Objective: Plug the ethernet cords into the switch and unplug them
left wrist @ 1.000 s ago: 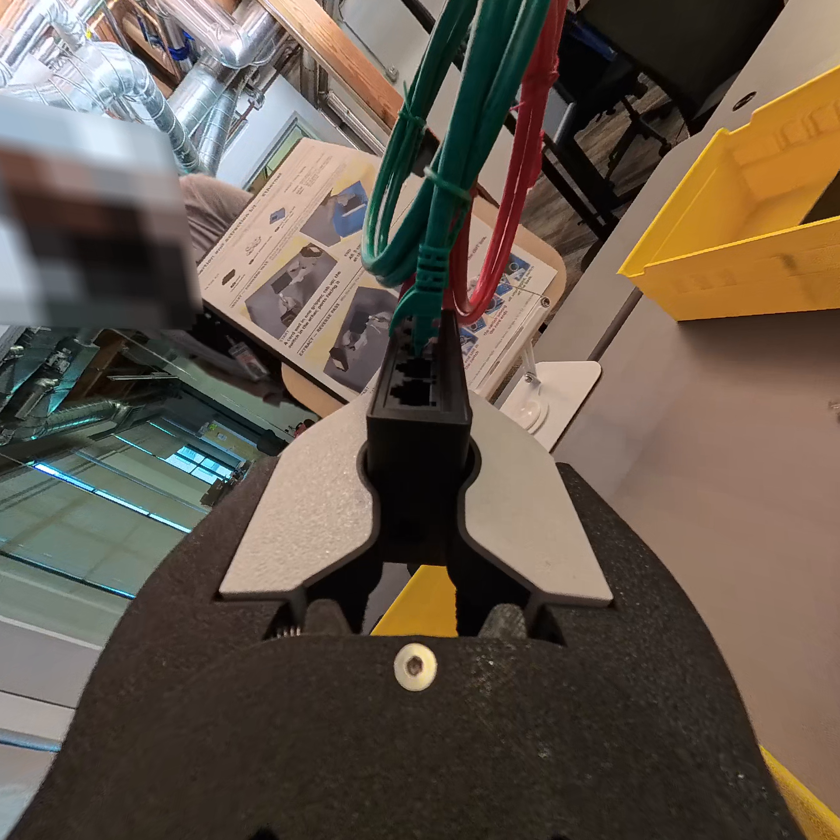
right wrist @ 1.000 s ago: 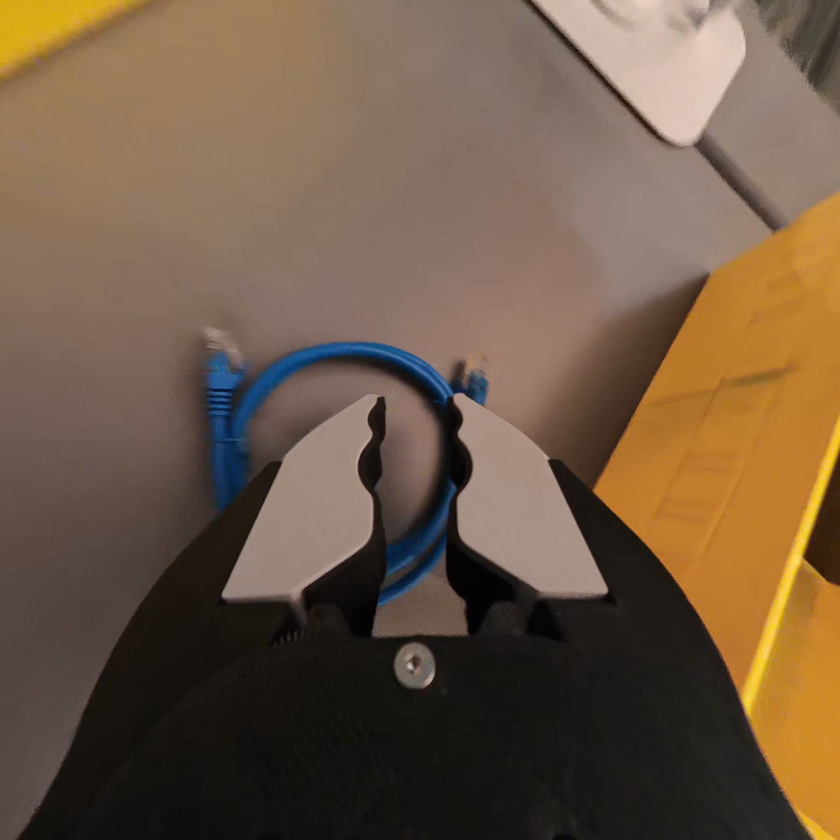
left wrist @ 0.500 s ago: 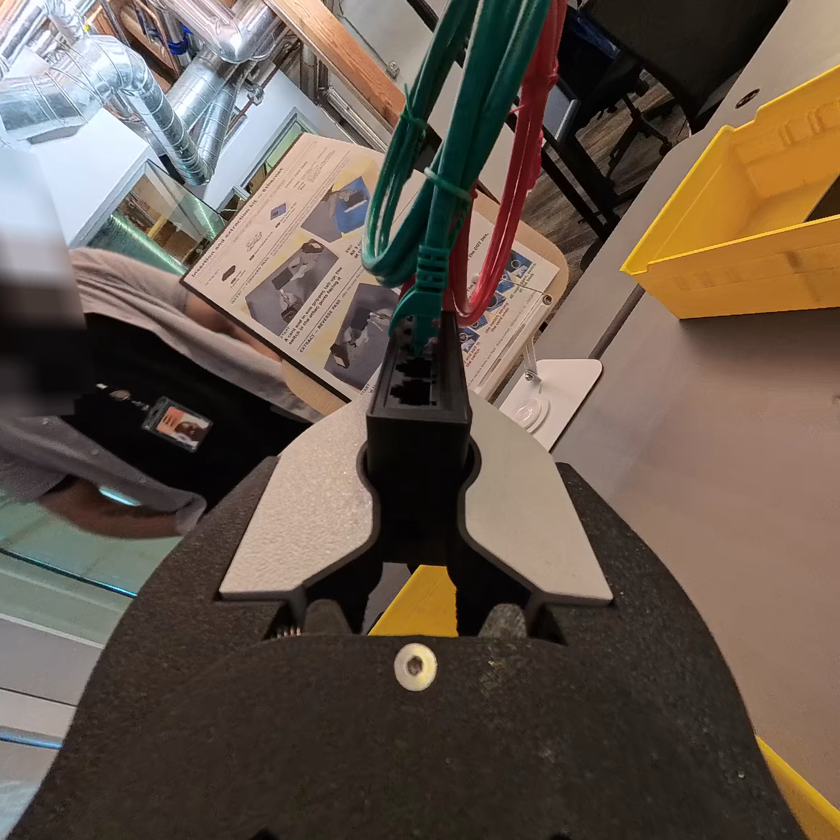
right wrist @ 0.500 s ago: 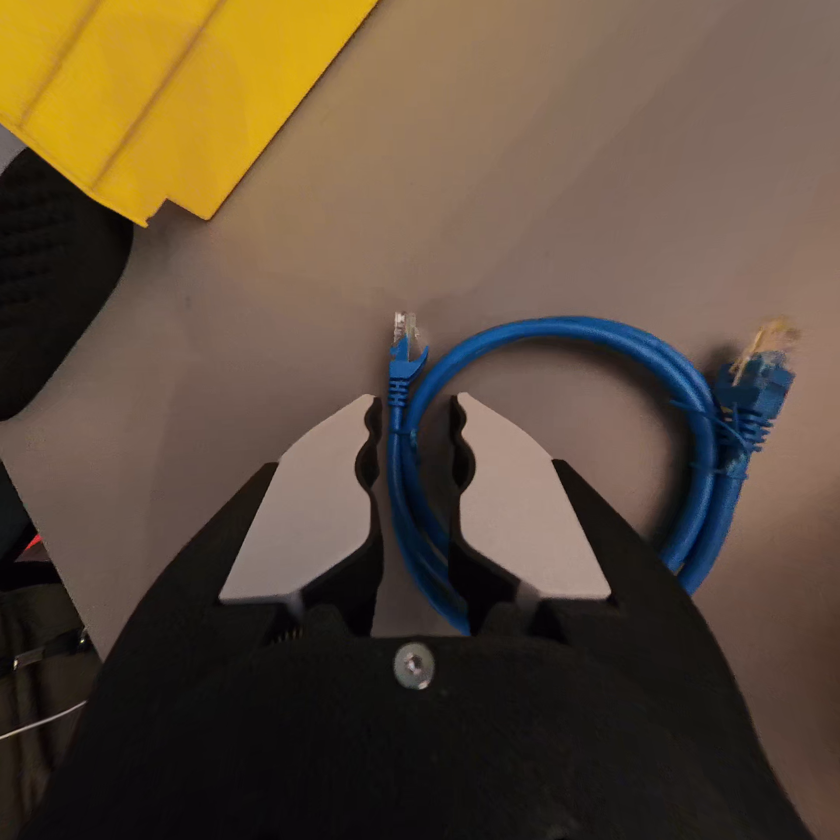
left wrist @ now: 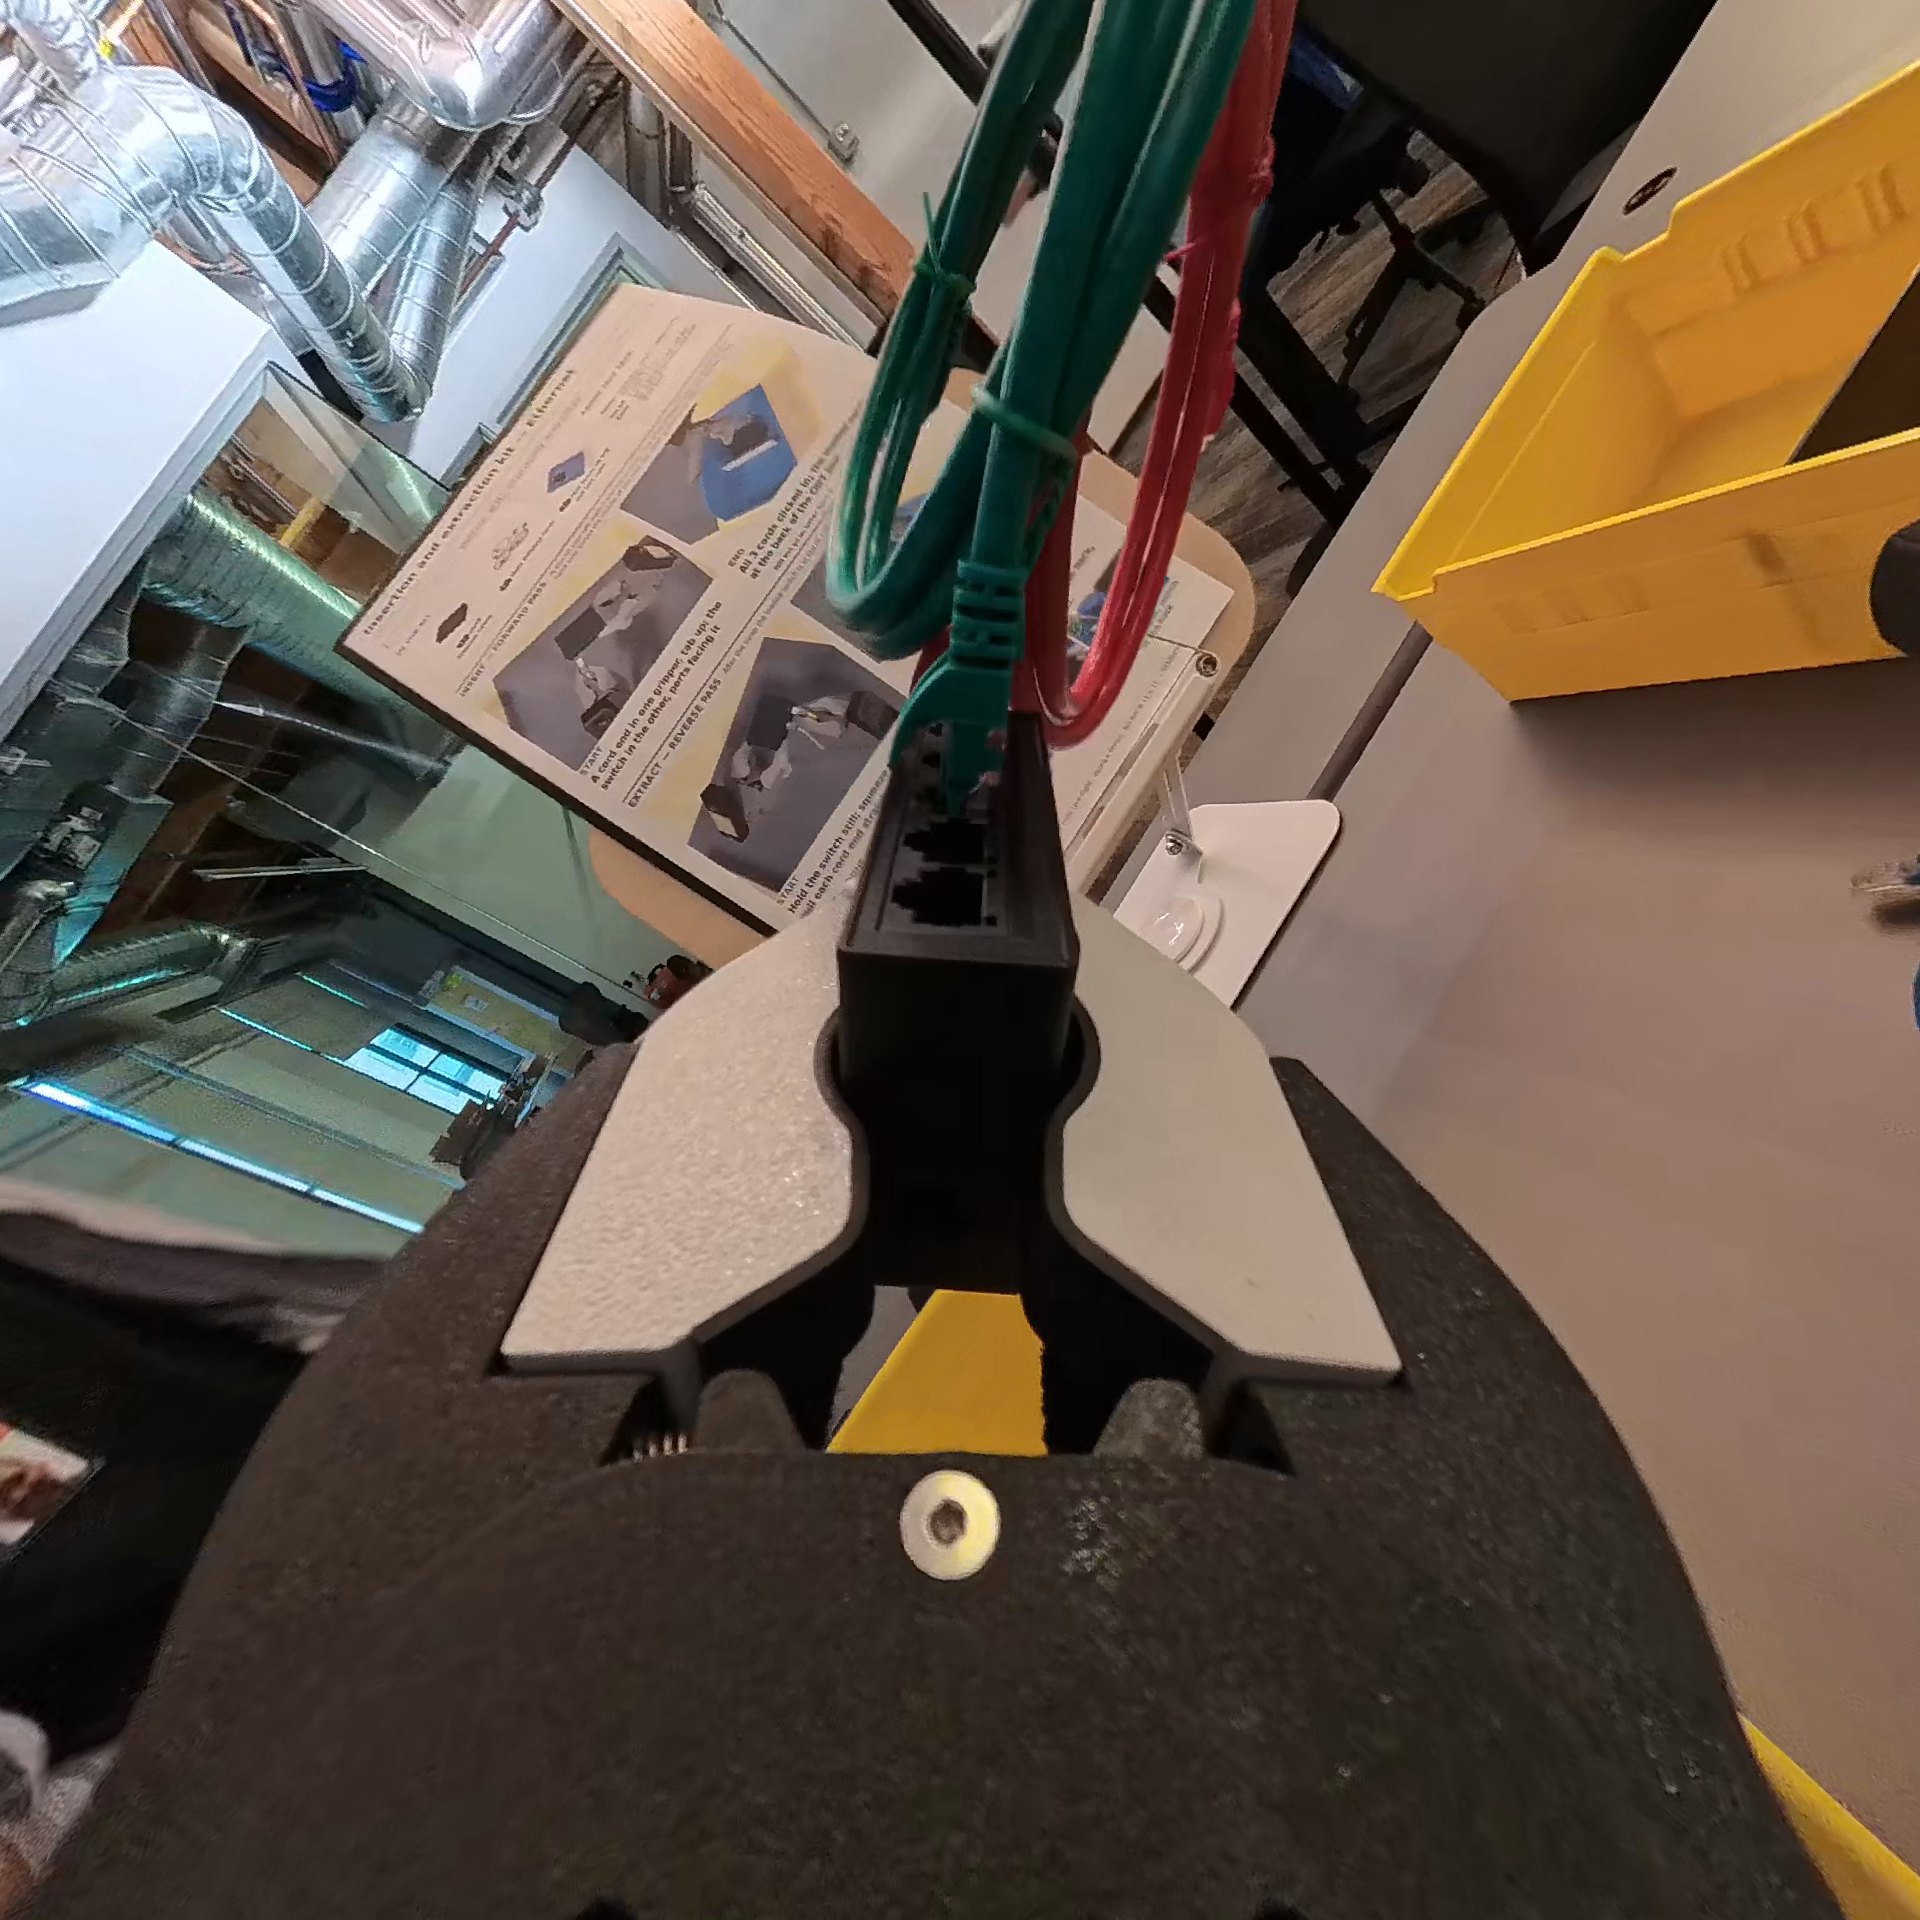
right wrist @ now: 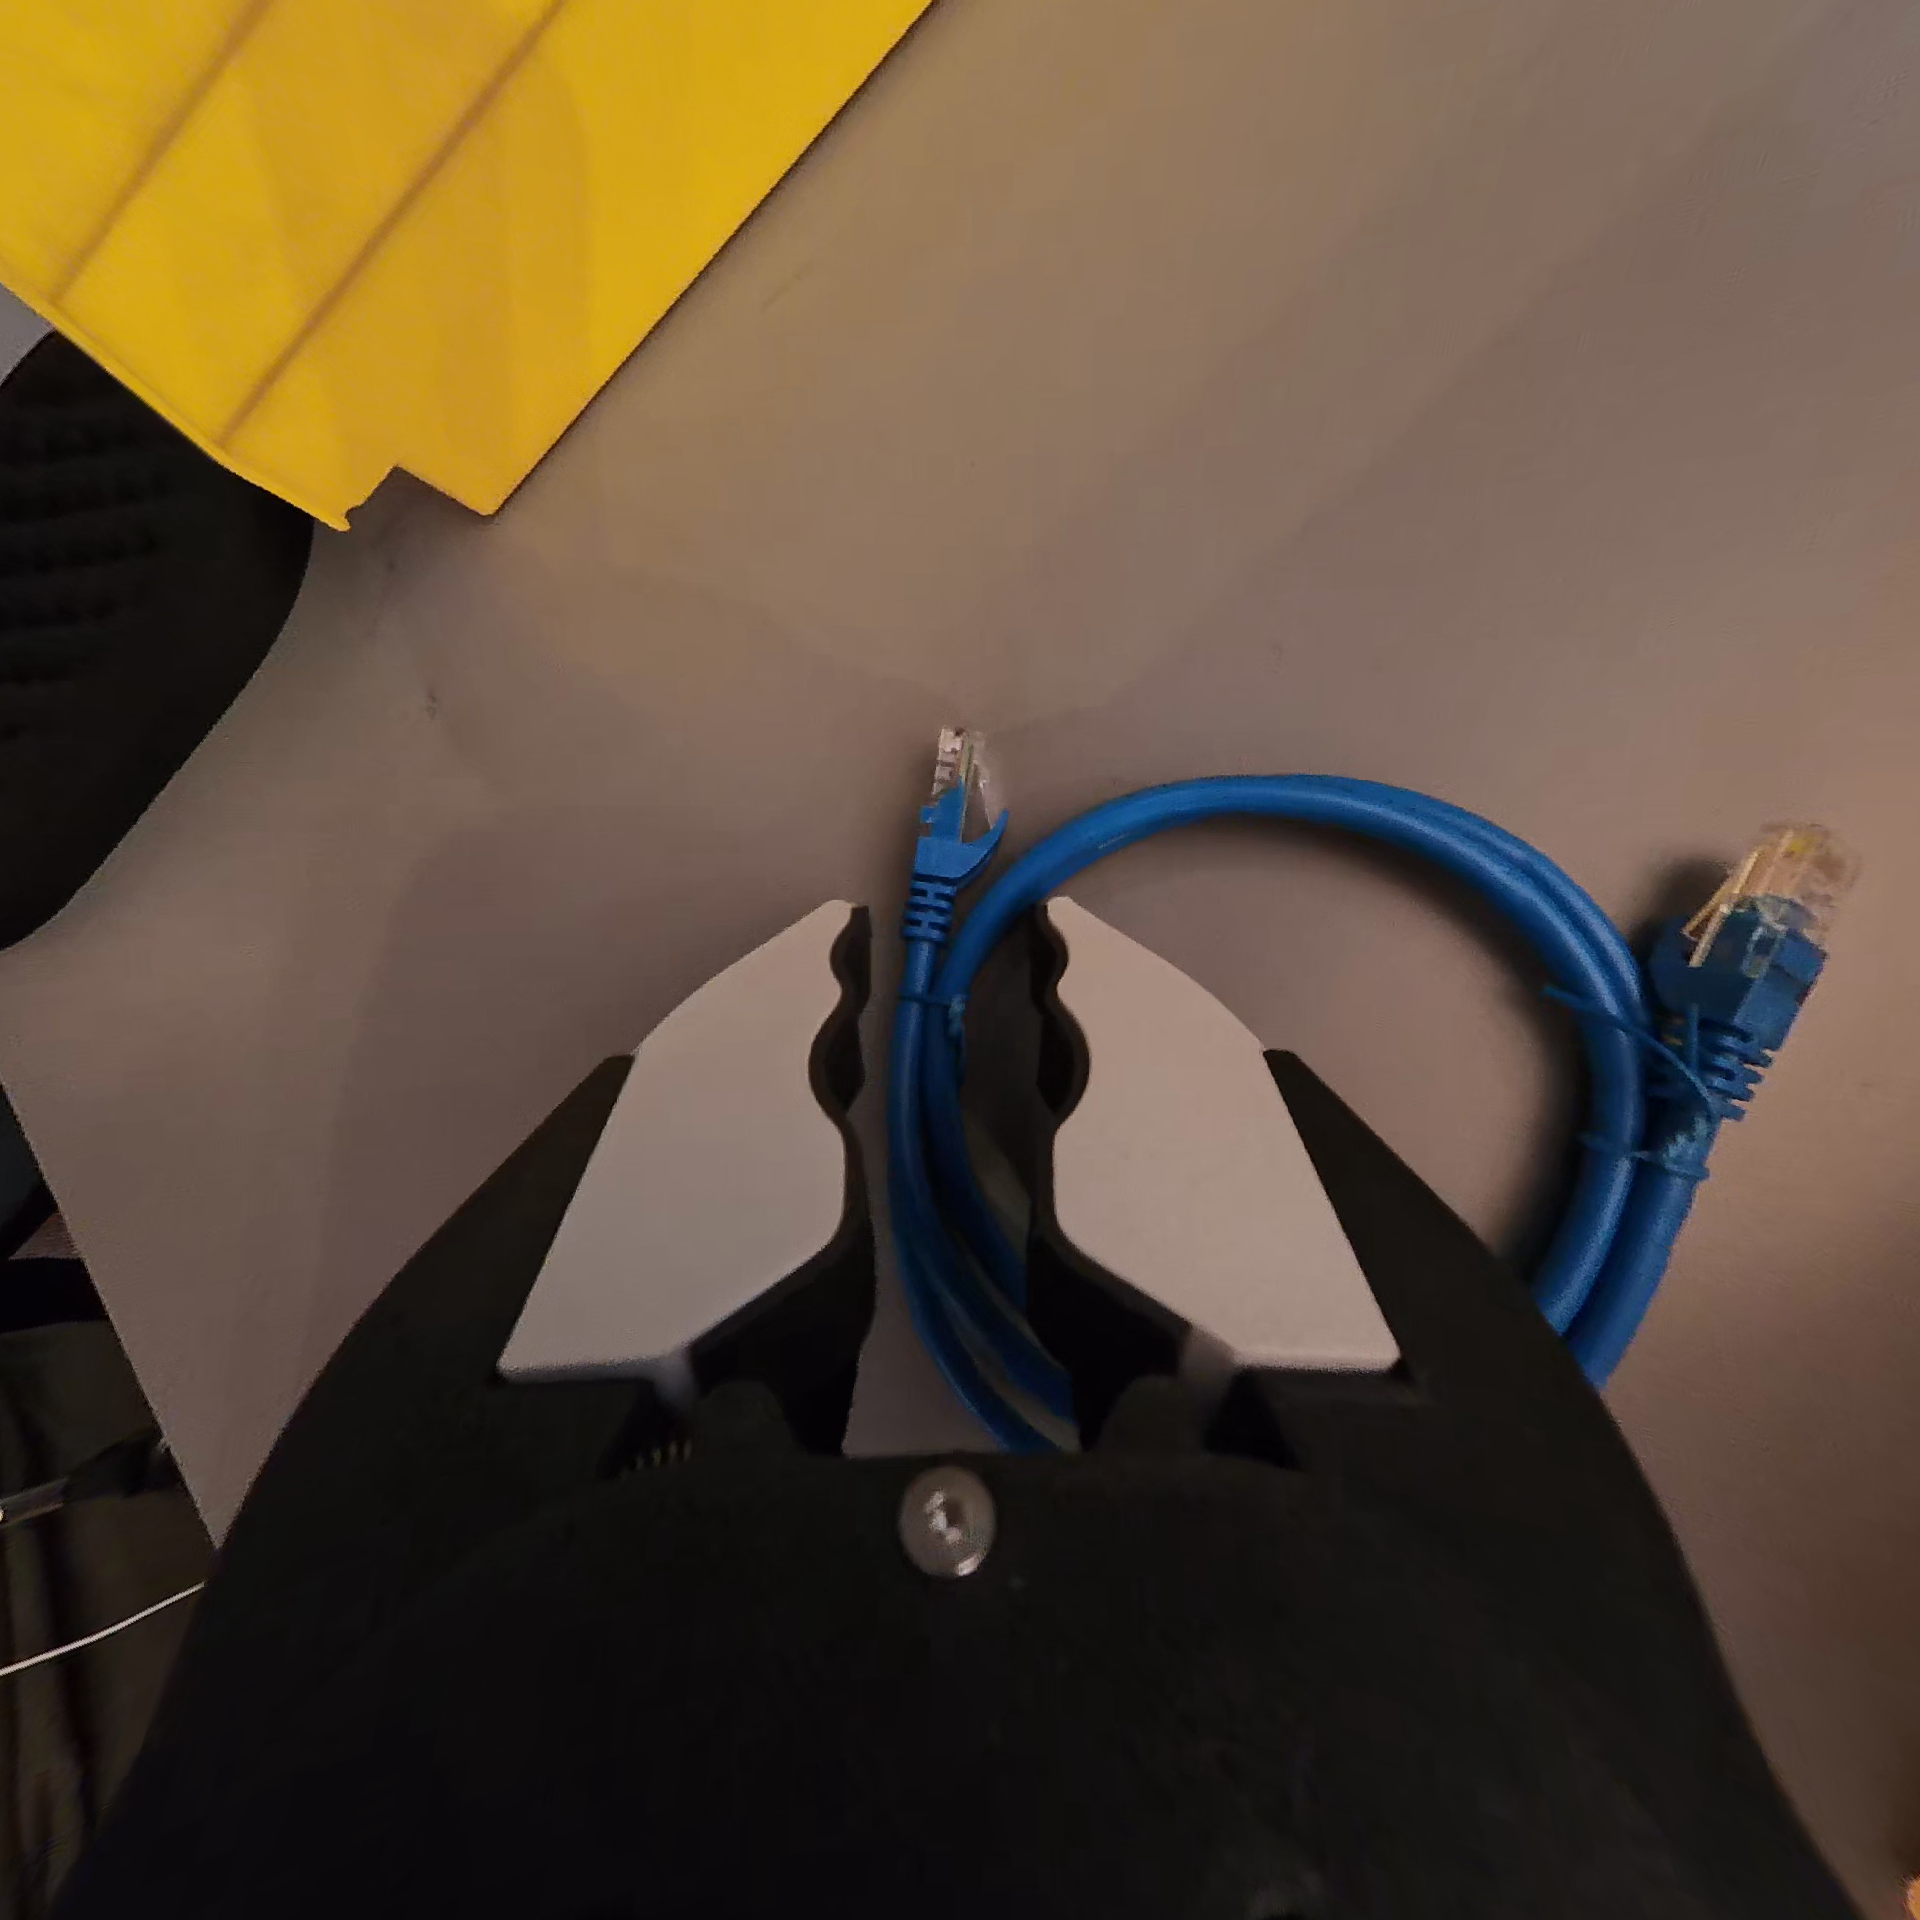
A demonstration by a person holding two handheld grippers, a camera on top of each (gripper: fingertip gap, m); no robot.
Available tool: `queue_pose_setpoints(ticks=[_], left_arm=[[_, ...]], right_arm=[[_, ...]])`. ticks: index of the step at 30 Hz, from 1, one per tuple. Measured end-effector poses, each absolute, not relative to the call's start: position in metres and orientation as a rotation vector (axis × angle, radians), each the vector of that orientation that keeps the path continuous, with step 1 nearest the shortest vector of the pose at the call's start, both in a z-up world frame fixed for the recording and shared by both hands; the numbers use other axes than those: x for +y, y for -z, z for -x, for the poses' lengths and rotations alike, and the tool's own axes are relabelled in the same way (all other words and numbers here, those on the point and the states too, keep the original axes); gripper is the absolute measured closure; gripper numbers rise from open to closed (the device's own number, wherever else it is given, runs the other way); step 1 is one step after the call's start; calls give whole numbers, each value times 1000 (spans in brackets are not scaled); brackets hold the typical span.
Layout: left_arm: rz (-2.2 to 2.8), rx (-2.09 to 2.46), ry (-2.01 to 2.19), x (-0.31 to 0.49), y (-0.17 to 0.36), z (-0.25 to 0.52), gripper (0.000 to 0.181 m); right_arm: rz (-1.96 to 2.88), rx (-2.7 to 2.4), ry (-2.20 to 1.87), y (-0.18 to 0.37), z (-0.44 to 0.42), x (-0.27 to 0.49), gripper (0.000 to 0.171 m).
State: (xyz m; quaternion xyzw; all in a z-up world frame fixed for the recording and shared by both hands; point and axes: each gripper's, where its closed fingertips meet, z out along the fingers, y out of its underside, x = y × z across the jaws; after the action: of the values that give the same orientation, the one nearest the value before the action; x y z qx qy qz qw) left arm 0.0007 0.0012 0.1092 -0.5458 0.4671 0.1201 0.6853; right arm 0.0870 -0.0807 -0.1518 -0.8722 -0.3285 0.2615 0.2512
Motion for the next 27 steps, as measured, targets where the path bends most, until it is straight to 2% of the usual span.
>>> queue_pose_setpoints(ticks=[5,11,16,27], left_arm=[[1236,1064,-279,5,-102,-4,151],[1244,1072,-280,7,-99,-5,151],[1249,1064,-271,9,-99,-2,151],[1284,1048,-284,19,-93,7,151]], right_arm=[[2378,-933,-624,153,-86,-82,137],[2357,-960,-478,156,-90,-76,151],[2252,-988,-406,150,-93,-73,153],[1687,-911,70,6,-126,-58,155]])
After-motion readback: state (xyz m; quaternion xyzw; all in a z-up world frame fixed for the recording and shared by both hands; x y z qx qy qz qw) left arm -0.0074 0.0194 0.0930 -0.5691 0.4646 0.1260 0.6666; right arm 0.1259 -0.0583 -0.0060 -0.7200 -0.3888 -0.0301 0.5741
